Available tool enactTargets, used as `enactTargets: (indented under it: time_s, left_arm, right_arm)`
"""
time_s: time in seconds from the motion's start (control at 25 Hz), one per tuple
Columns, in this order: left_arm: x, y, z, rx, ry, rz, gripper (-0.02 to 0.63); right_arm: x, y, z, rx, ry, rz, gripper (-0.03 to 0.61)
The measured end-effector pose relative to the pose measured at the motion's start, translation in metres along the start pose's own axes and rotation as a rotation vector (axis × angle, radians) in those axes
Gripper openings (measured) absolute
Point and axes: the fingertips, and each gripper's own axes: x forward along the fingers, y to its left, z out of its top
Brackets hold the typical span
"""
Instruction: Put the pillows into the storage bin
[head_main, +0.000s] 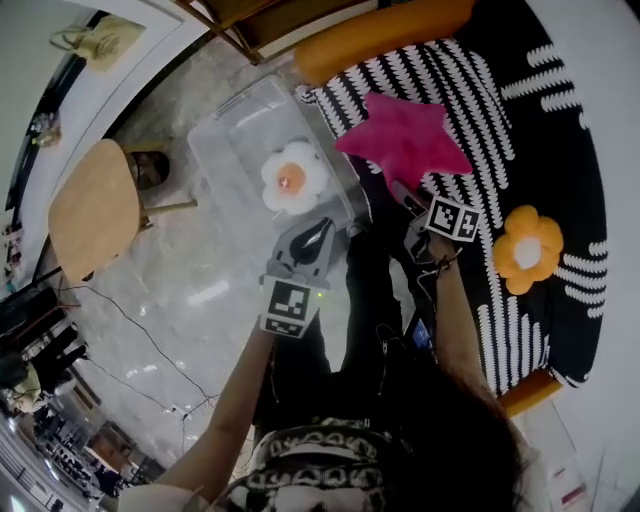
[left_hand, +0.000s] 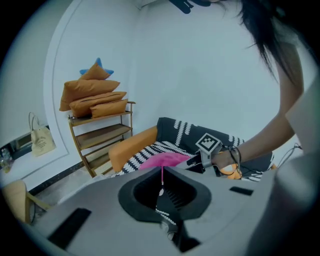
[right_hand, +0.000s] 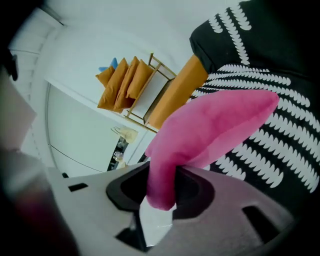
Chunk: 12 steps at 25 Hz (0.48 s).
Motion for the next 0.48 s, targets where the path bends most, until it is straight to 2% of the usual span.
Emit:
enactTargets:
  time_s: [0.2,0.36,0.48]
  left_arm:
    - [-0.057,0.056,-0.018,-0.028,-0.036,0.058,0.011]
    - [-0.106,0.103,-0.06,-0.035,-0.025,0.113,0.011]
    - [-0.148,0.14,-0.094,-0.058,-0.02,0.166,0.01]
  right_arm:
    - [0.024,0.091,-0.018,-0.087,0.03,0.07,0.115]
    - [0.067,0.158,-0.057,-0.14,0.08,0.142,0.11]
    - [0.108,0.196,-0.089,-0.133,0.102,0.177,0.11]
